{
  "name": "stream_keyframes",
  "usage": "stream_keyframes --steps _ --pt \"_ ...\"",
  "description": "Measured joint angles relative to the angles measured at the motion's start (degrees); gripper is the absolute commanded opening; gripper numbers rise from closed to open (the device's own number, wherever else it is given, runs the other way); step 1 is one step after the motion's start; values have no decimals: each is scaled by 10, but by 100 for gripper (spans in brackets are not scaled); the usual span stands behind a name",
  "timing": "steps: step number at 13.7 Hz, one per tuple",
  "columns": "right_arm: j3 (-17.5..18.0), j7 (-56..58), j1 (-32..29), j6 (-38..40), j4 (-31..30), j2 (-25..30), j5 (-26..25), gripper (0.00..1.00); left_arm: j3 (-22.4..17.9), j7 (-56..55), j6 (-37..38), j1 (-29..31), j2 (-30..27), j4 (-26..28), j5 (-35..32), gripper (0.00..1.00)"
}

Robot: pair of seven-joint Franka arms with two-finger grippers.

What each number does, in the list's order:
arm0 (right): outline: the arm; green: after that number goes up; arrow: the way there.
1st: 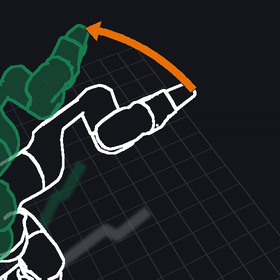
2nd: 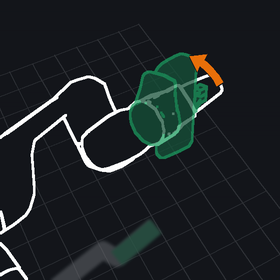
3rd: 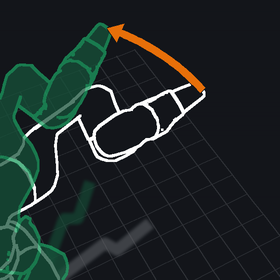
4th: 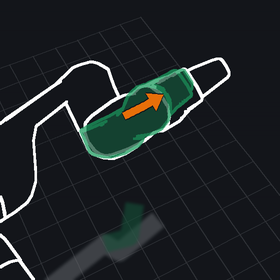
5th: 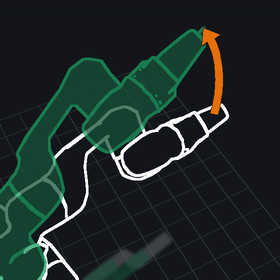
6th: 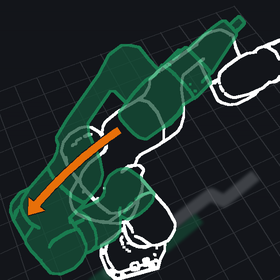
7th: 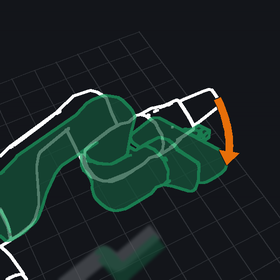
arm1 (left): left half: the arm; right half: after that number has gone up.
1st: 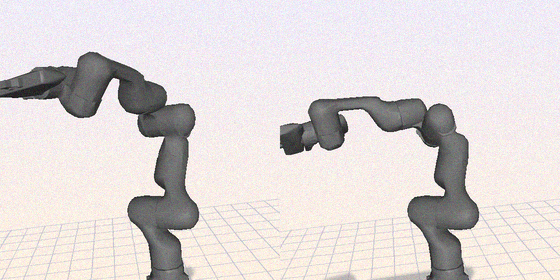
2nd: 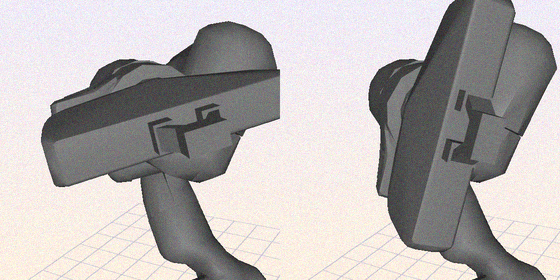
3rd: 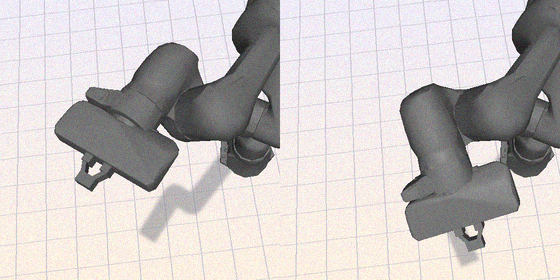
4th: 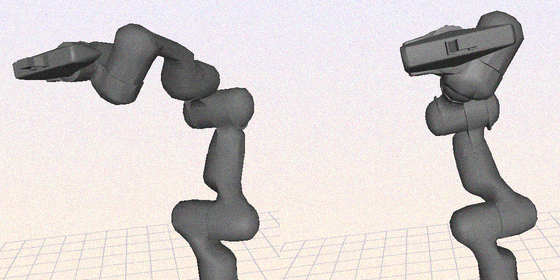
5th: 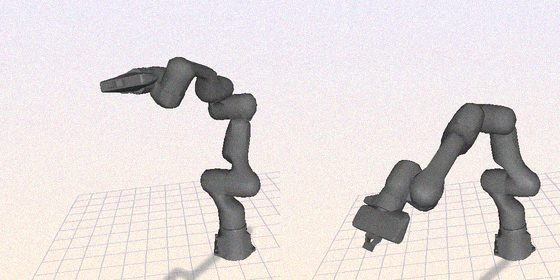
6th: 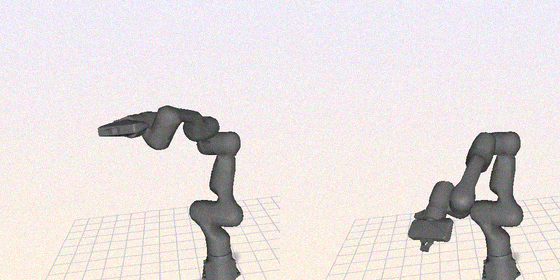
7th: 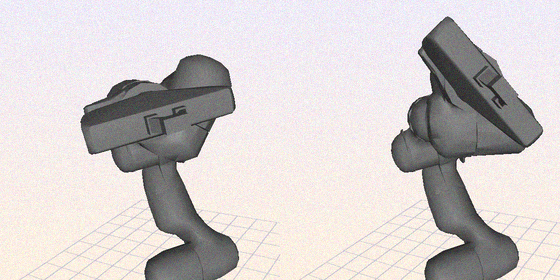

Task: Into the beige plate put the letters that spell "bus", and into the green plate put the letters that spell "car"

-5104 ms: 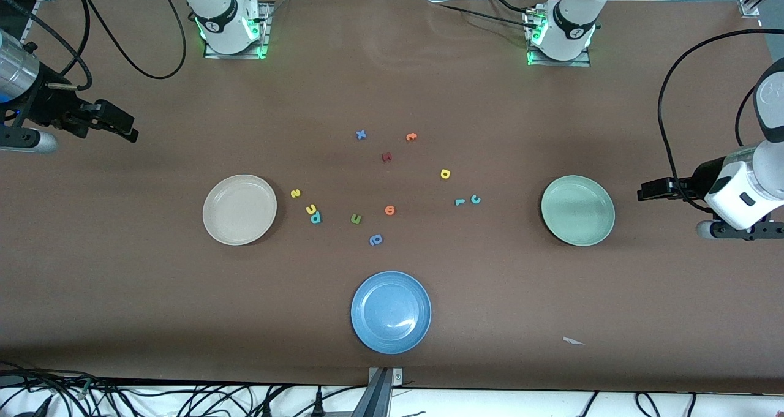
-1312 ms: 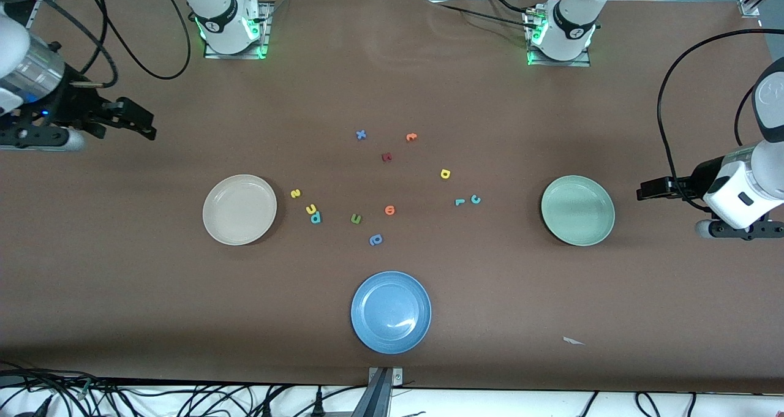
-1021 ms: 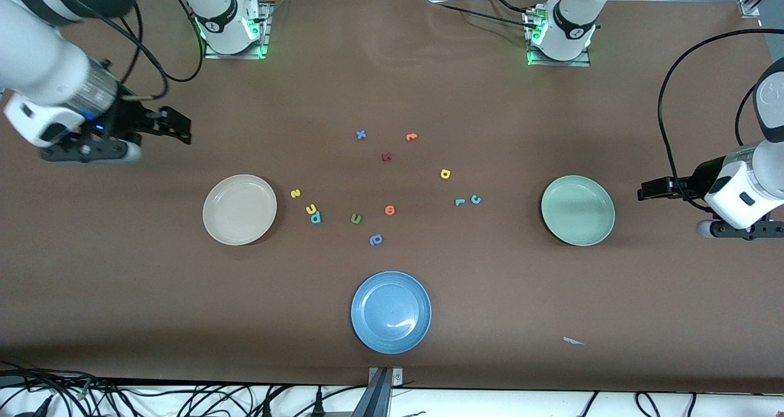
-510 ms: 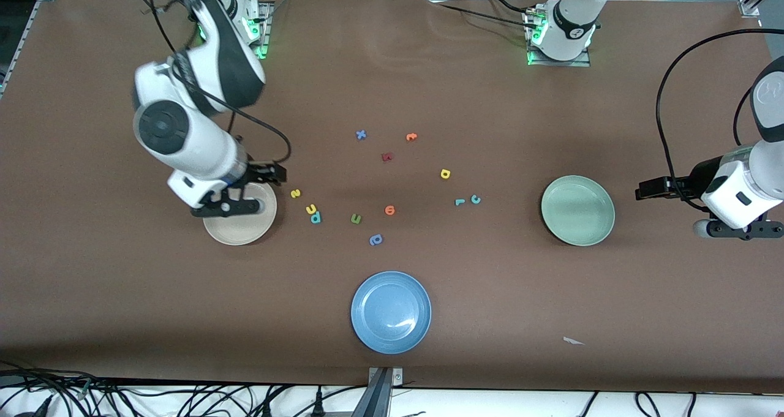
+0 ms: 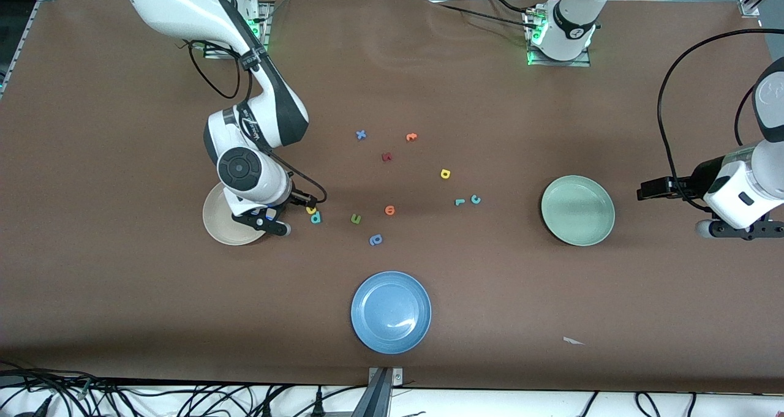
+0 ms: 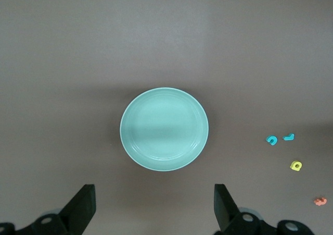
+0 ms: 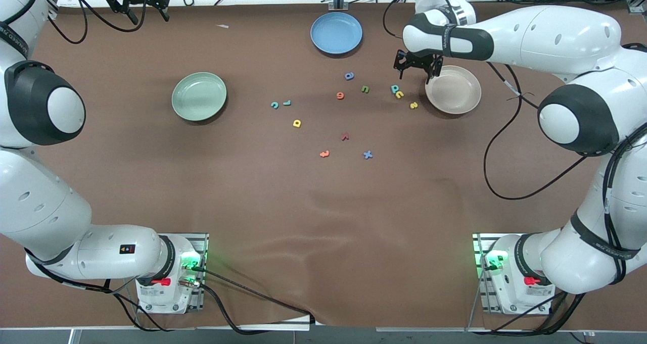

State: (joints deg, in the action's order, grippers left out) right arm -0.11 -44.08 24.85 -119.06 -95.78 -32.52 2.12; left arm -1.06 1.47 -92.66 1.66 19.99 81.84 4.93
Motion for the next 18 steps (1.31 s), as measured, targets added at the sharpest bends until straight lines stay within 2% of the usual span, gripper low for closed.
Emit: stream_keyframes --steps 1,7,11,13,15,18 --pt "0 -35 0 -12 -8 1 0 88 0 0 0 -1 0 0 0 100" --pt "0 -301 3 -60 -54 1 -3 87 9 -43 0 -27 6 11 2 100" --pt "0 -328 8 -111 -100 3 -4 75 14 -171 -2 -110 33 26 2 100" --pt "0 -334 9 -141 -127 3 -4 70 14 -211 -19 -140 45 44 29 100" --pt "0 -336 10 -158 -141 3 -5 66 15 -245 -58 -160 47 79 57 100" --pt "0 -337 10 -167 -150 5 -6 57 25 -321 -160 -209 44 151 62 99"
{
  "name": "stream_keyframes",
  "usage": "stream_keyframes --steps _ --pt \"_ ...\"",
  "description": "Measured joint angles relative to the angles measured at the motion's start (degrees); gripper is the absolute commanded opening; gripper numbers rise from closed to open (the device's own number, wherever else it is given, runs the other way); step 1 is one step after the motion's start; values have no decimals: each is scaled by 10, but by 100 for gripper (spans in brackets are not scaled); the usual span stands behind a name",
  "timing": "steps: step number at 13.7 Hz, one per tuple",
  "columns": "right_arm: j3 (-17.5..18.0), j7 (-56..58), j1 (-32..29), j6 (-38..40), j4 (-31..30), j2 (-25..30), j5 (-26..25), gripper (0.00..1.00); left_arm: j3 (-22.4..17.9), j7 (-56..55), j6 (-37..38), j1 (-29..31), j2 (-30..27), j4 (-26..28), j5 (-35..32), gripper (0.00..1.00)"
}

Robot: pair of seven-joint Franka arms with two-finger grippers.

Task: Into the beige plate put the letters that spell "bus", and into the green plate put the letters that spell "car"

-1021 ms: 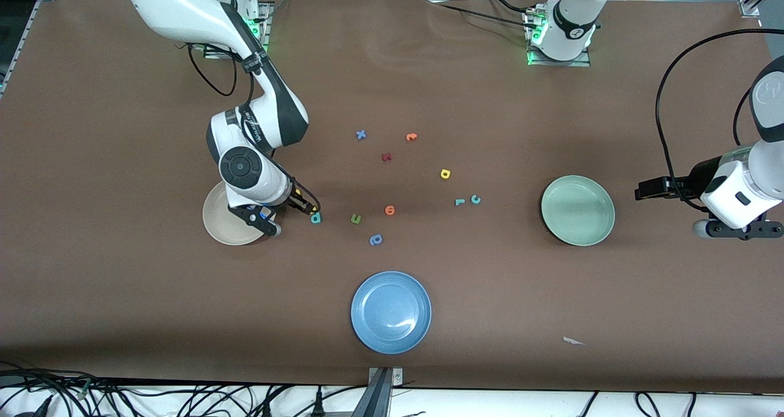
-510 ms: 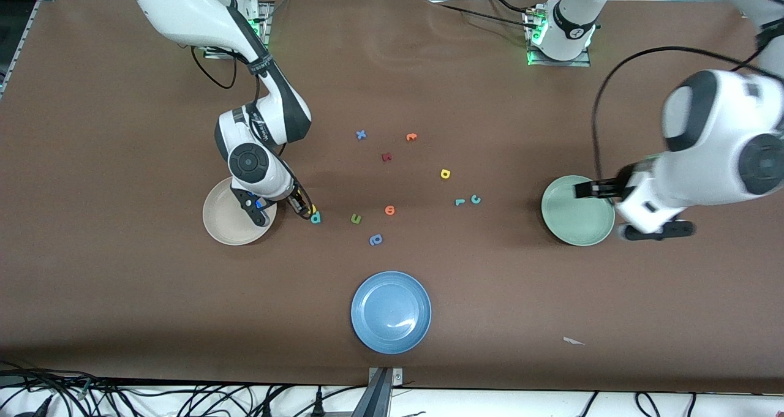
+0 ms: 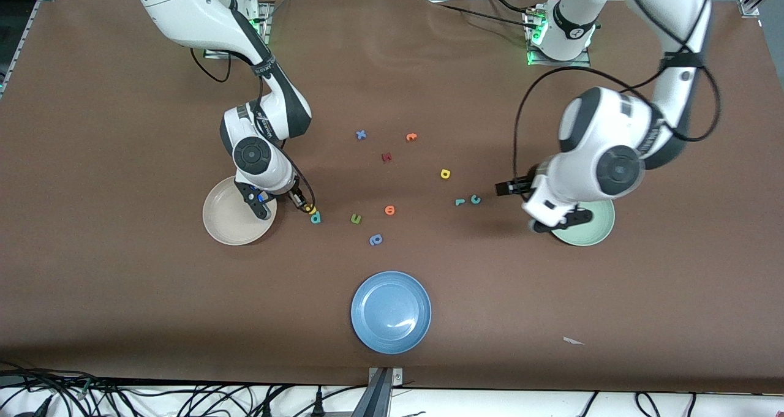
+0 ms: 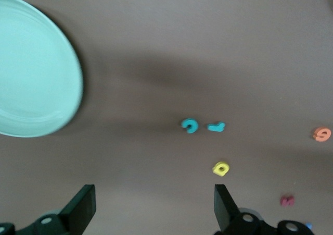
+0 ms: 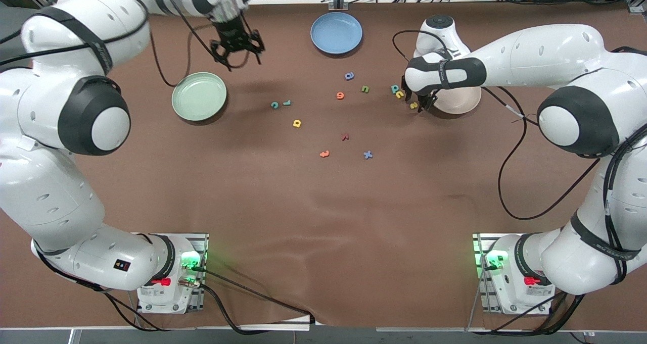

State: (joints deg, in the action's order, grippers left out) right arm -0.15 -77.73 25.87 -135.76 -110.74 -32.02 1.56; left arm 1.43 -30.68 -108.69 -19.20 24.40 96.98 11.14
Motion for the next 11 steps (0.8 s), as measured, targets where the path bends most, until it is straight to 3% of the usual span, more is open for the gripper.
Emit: stream_keyframes --steps 5,8,11 --pt "0 0 0 -5 -4 0 0 53 61 -96 -165 -30 -9 122 0 99" --pt "0 -1 0 -8 -5 0 0 50 69 -135 -279 -61 -5 187 0 99" --pt "0 -1 0 -14 -9 0 0 49 69 -157 -330 -88 21 205 -1 96"
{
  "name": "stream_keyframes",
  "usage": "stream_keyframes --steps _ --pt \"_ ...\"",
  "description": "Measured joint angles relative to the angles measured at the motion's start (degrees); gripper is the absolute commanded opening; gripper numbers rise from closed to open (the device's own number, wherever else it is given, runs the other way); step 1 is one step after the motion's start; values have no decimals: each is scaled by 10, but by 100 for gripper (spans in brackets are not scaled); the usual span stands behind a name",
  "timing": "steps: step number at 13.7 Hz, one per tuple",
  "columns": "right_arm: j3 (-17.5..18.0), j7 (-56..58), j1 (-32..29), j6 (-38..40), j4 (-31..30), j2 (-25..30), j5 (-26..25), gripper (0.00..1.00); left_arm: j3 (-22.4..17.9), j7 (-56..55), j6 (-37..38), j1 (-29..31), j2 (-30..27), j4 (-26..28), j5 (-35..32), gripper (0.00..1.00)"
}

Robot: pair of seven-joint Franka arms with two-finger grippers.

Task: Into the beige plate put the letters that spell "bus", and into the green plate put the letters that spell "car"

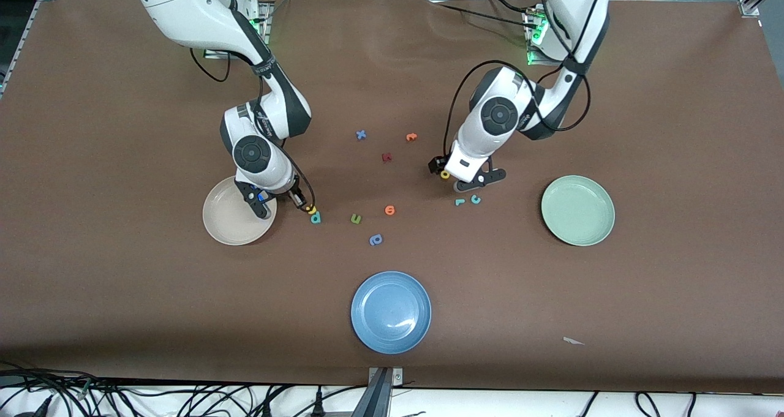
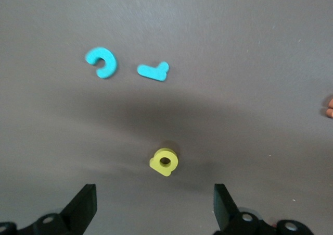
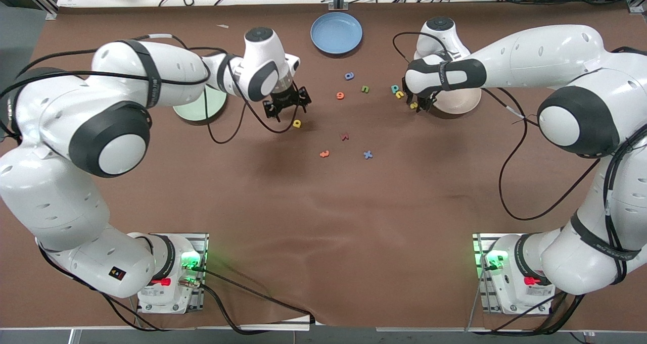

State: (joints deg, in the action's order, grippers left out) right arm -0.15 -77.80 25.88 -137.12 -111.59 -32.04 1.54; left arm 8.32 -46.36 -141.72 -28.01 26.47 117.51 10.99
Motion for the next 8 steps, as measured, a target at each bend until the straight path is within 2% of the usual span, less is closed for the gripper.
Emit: stream_keyframes --steps 4,6,7,8 --pt "0 0 0 -5 -2 -2 0 44 -2 -34 -25 -4 33 -2 -50 87" --pt "0 0 0 -9 -3 -2 0 28 -2 -38 -25 -4 37 -4 -56 86" --pt "0 0 0 -9 -3 -2 0 12 -2 -38 -25 -4 38 -7 -56 83" --pt "0 0 0 -12 -2 -2 0 7 -2 -41 -25 -4 41 -13 -56 82"
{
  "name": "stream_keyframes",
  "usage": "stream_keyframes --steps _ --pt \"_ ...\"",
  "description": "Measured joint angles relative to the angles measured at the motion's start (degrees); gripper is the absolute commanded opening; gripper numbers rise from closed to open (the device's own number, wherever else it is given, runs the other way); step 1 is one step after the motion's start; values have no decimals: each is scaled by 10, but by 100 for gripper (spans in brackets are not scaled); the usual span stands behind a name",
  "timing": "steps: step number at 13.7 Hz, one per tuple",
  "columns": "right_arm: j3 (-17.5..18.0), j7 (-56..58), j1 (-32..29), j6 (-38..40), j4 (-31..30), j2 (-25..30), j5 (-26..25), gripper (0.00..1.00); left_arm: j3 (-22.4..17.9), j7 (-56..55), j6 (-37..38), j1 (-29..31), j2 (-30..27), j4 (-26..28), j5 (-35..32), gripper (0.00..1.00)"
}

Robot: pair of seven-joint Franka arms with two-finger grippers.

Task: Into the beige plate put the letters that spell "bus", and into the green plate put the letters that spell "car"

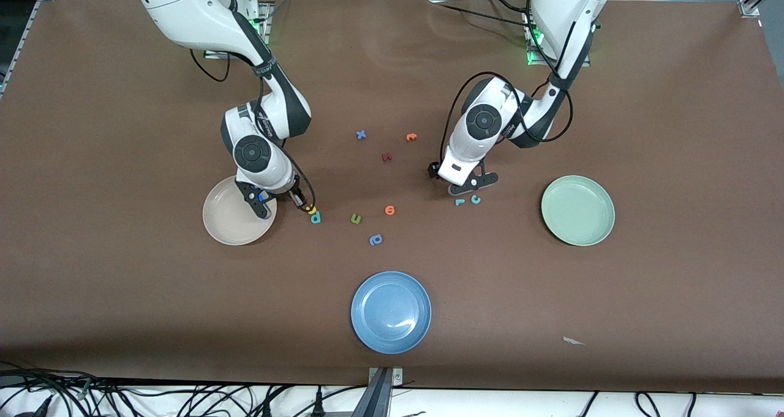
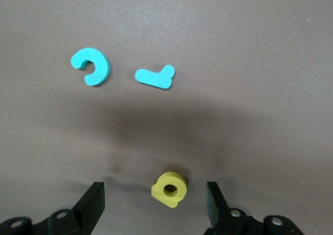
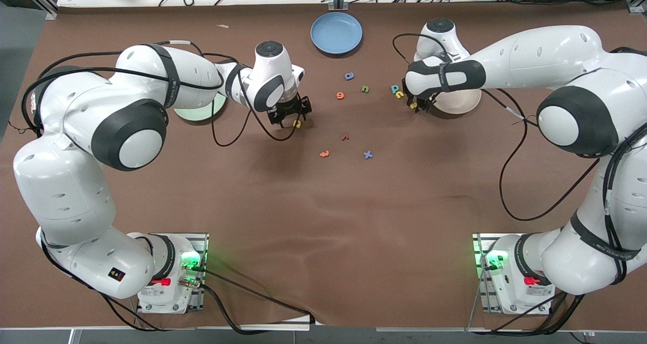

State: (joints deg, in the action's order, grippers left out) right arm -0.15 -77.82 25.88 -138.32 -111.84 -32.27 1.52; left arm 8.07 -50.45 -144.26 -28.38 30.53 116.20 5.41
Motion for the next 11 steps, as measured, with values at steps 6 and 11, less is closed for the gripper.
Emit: stream_keyframes --steps 6,11 --pt "-1 0 0 22 17 3 -6 4 -1 -10 0 0 24 -28 0 75" --pt "-31 75 -1 211 150 19 -55 4 0 -10 3 0 25 -28 -6 74"
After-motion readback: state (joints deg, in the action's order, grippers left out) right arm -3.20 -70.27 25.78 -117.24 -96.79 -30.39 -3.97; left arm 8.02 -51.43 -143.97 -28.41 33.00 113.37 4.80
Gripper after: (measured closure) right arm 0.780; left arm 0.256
